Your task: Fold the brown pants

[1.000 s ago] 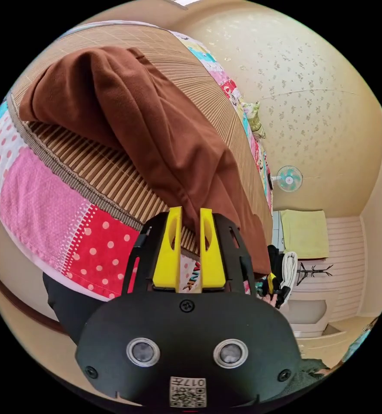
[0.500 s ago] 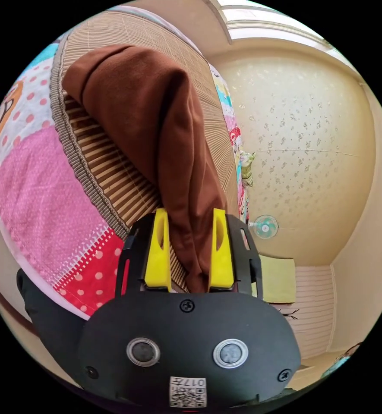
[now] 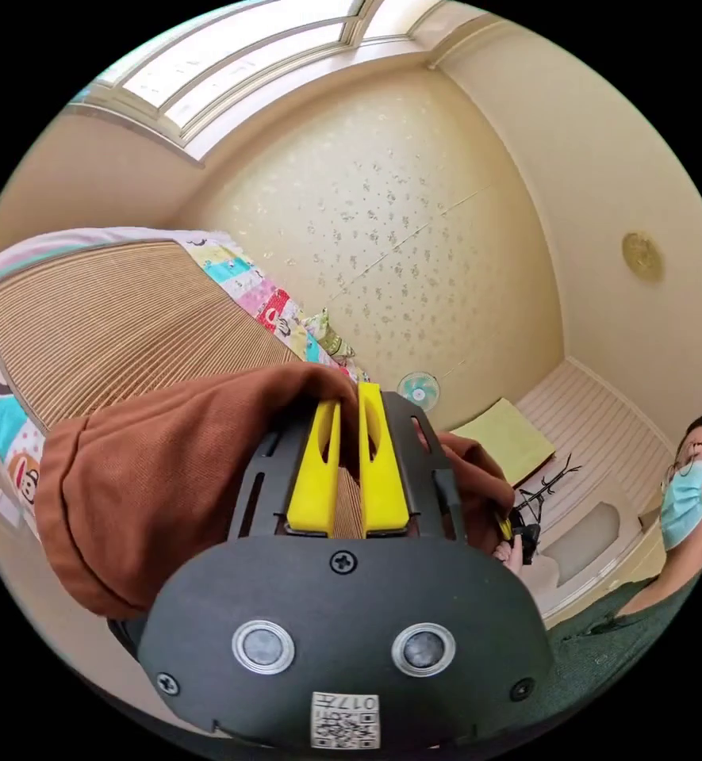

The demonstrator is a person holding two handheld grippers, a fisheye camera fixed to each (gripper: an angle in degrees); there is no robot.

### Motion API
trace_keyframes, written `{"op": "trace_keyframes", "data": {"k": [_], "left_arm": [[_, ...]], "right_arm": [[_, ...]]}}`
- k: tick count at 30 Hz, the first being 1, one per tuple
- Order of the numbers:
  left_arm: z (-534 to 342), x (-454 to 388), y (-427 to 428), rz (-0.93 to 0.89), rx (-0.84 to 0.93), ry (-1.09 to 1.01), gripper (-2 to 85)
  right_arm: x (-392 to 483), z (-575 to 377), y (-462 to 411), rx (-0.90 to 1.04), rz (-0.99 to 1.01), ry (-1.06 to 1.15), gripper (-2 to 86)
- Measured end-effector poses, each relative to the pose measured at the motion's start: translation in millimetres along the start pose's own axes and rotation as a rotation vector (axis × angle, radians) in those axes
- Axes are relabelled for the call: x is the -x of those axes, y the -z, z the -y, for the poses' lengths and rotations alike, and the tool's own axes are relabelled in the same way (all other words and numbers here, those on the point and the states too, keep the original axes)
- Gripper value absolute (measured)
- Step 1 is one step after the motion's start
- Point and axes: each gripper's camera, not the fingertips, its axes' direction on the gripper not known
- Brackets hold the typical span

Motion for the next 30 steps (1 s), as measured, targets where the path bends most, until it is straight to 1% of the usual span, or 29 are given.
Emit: {"op": "trace_keyframes", "data": {"k": [1,2,3,4,5,6,7,8,9,10,12,13,14,16,18,20,22,23,24,25,27,29,30], "left_arm": [[10.9,-19.9,-10.4,0.009,0.016,-0.006,4.3],[24.4,-34.8,-31.1,0.053,0.073,0.002,4.6],[31.9,-41.4,-45.7,0.086,0.114,-0.001,4.7],[47.0,-51.4,-83.6,0.170,0.222,-0.037,5.0],[58.4,-53.8,-131.3,0.245,0.346,-0.109,5.6],[61.2,-50.3,-157.3,0.277,0.416,-0.131,5.8],[60.6,-36.0,-203.5,0.335,0.542,-0.090,7.1],[51.9,-23.4,-239.5,0.379,0.627,-0.049,9.4],[45.1,-20.7,-251.9,0.401,0.652,-0.050,10.9],[29.2,-23.3,-263.2,0.441,0.649,-0.087,12.7],[2.4,-36.9,-254.9,0.489,0.548,-0.160,12.9],[-18.6,-44.2,-243.3,0.510,0.470,-0.200,12.6],[-41.0,-44.5,-233.3,0.531,0.421,-0.200,12.7],[-71.8,-31.5,-225.4,0.543,0.417,-0.153,13.3],[-99.0,-4.6,-221.5,0.569,0.444,-0.051,15.1],[-128.3,33.4,-216.9,0.636,0.459,0.089,16.5],[-142.6,51.4,-219.5,0.655,0.472,0.119,13.5],[-147.7,55.6,-223.0,0.686,0.470,0.099,10.1],[-148.9,56.4,-225.2,0.712,0.471,0.087,8.3],[-149.2,57.2,-231.3,0.778,0.492,0.055,5.8],[-145.5,57.4,-241.8,0.802,0.578,-0.022,1.8],[-135.9,52.2,-248.3,0.788,0.727,-0.107,-0.4],[-132.8,48.9,-247.7,0.808,0.766,-0.129,-0.5]], "right_arm": [[13.6,15.6,-5.0,-0.010,-0.053,-0.008,0.1],[16.0,24.9,-11.2,-0.001,-0.088,-0.025,0.2],[12.0,44.6,-30.4,0.046,-0.160,-0.054,0.7],[-2.2,64.7,-57.4,0.126,-0.228,-0.057,1.4],[-14.2,73.5,-72.2,0.168,-0.255,-0.071,2.2],[-45.7,86.3,-102.5,0.248,-0.295,-0.116,3.8],[-85.1,93.3,-131.3,0.338,-0.326,-0.230,8.4],[-102.4,94.1,-141.8,0.375,-0.345,-0.291,10.7],[-124.0,91.4,-150.4,0.384,-0.380,-0.374,13.1],[-123.4,84.9,-146.6,0.328,-0.371,-0.351,14.5],[-104.3,69.3,-136.2,0.231,-0.379,-0.268,15.1],[-92.9,56.5,-136.1,0.218,-0.410,-0.213,15.4],[-90.0,49.5,-138.6,0.232,-0.433,-0.198,16.1],[-100.3,18.7,-160.3,0.378,-0.526,-0.224,18.5],[-118.5,-7.9,-176.5,0.473,-0.558,-0.279,19.5],[-135.2,-34.1,-189.9,0.524,-0.539,-0.334,19.7],[-148.5,-62.7,-213.1,0.570,-0.486,-0.375,17.8],[-144.9,-65.2,-216.2,0.560,-0.516,-0.352,13.3],[-133.5,-66.3,-223.2,0.566,-0.600,-0.288,4.3],[-126.8,-66.4,-237.8,0.641,-0.592,-0.239,3.5],[-120.1,-63.8,-253.8,0.730,-0.549,-0.229,2.7],[-104.0,-52.9,-244.2,0.684,-0.525,-0.224,2.2],[-88.2,-41.7,-224.5,0.607,-0.499,-0.225,2.1]]}}
